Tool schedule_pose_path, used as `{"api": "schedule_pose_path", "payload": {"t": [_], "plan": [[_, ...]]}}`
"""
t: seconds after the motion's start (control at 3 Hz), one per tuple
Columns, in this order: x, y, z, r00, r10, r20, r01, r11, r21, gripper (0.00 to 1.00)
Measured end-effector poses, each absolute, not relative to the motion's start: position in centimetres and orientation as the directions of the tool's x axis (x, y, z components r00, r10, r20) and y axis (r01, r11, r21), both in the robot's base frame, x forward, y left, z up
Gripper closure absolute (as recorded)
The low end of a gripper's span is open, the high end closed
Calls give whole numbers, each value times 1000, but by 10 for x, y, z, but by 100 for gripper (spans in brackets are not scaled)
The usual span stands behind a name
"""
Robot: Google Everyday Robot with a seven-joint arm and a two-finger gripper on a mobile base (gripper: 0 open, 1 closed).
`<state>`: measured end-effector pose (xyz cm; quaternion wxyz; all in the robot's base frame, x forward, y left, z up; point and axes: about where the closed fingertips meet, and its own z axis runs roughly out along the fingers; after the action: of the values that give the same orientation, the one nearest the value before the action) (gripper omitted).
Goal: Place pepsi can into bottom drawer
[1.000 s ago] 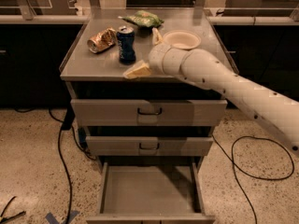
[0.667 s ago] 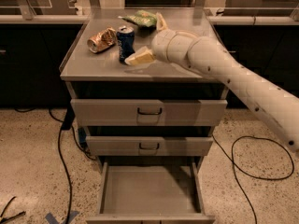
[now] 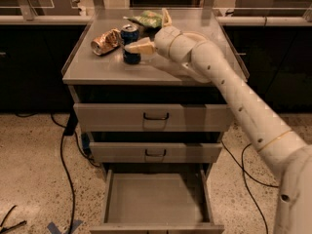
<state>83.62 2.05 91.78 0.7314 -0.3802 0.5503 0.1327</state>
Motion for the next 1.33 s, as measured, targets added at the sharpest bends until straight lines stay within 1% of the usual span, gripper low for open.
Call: {"api": "schedule_pose_path", "payload": {"t": [0.33,0.67,1.0,1.33], "plan": [[851,25,894,332,-124,-935,-631,708,-318,0],[851,27,894,334,-126,-934,-631,706,-321,0],[847,31,907,323,-129,-938,-656,683,-320,0],[835,41,937,285,-128,-950,-712,636,-299,0]]}}
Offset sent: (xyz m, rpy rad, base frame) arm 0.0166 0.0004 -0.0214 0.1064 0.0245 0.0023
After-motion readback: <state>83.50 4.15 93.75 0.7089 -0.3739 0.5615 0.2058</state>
